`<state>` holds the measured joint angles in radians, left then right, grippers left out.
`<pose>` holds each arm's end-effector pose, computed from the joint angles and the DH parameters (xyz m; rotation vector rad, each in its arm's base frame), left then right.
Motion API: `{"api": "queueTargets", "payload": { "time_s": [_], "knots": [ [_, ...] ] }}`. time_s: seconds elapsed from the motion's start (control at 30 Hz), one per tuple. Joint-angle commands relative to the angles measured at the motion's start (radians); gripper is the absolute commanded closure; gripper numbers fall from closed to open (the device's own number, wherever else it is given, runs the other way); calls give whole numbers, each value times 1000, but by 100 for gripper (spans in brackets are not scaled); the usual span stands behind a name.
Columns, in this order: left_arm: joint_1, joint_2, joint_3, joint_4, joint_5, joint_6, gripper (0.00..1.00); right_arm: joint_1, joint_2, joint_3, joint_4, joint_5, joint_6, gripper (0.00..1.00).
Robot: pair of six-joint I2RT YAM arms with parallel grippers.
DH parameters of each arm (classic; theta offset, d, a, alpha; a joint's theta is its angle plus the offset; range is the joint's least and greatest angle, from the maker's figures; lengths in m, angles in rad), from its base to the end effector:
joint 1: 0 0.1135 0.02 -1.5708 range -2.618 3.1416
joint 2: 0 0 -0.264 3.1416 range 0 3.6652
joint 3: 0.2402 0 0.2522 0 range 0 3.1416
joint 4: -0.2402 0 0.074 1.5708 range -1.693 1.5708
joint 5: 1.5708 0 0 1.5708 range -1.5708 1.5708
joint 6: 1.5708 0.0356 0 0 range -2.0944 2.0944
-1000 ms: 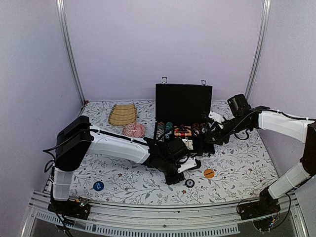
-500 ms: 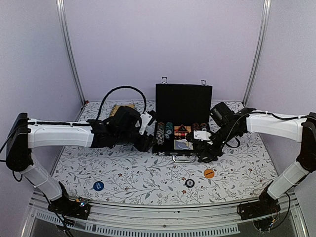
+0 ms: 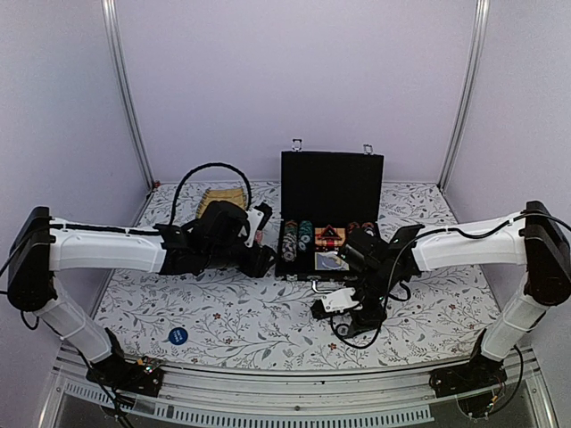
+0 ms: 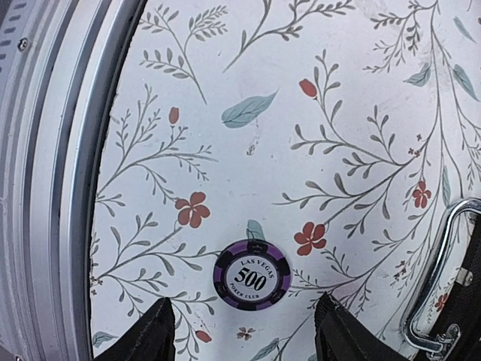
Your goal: Pack up texas hold em set
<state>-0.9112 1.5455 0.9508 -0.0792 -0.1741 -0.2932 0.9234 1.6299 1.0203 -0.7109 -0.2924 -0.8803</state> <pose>0.2102 -0.2610 0.2218 0.5997 2.1921 -0.4556 0.1713 0.2435 0.1813 -2.2826 1.7368 0.4299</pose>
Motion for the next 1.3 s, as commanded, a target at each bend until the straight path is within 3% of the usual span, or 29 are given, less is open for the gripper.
{"api": "queueTargets", "payload": {
  "time_s": [0.0, 0.67, 1.07, 1.27],
  "knots": [
    [4, -37, -30, 45, -13, -27, 38, 18, 51, -13, 28, 50, -4, 35],
    [7, -33, -41, 56, -27, -22, 38, 76, 144, -14, 65, 138, 38, 44],
    [9, -29, -41, 58, -27, -20, 38, 80, 167, 4, 26, 152, 51, 65],
    [8, -32, -38, 53, -29, -20, 38, 34, 83, 62, -22, 156, 41, 67]
  ]
}}
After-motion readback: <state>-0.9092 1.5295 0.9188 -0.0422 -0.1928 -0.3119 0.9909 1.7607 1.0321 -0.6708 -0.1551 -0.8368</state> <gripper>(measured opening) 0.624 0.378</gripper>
